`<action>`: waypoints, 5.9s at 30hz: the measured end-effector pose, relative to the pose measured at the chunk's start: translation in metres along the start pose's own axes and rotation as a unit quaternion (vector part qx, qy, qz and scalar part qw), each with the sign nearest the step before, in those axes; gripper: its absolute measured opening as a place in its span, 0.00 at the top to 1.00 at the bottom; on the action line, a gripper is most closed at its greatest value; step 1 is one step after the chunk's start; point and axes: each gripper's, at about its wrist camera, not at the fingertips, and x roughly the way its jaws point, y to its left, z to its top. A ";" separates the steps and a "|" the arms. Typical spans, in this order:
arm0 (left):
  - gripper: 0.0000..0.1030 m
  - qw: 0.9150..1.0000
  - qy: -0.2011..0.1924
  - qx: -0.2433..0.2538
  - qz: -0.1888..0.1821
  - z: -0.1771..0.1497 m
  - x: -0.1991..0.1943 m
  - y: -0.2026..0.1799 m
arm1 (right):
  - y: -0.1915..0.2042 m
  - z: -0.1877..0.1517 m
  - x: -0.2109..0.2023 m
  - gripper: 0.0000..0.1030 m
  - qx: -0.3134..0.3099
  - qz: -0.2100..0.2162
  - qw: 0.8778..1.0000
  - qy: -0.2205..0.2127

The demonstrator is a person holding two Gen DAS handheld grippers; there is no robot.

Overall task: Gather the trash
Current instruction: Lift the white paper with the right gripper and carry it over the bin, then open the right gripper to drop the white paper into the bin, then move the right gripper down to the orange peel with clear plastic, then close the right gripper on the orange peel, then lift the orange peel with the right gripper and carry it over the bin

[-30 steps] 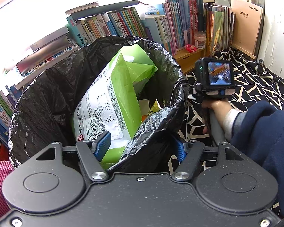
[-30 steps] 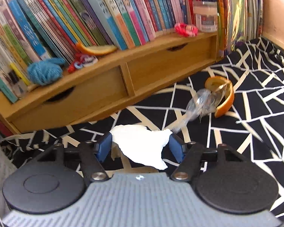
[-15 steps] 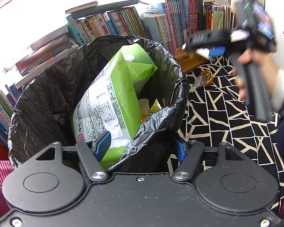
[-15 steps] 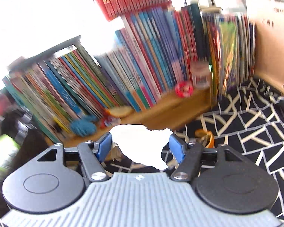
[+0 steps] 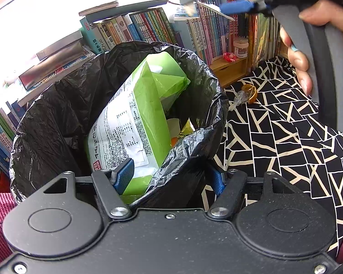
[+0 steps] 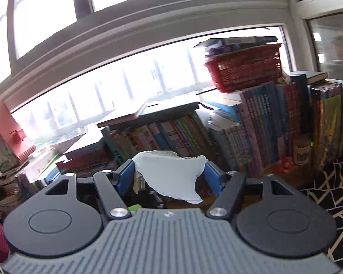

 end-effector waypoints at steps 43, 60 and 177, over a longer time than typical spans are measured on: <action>0.36 1.000 -0.001 0.004 0.001 -0.001 -0.001 -0.001 | 0.055 -0.026 0.011 0.11 -0.030 0.137 0.987 0.081; 0.35 1.000 -0.002 0.004 0.002 -0.001 0.000 -0.001 | 0.000 -0.022 0.024 0.00 0.031 0.006 0.998 0.058; 0.32 1.000 0.020 0.007 -0.002 -0.002 0.014 0.001 | -0.211 -0.068 0.050 0.89 0.238 -0.327 0.902 0.153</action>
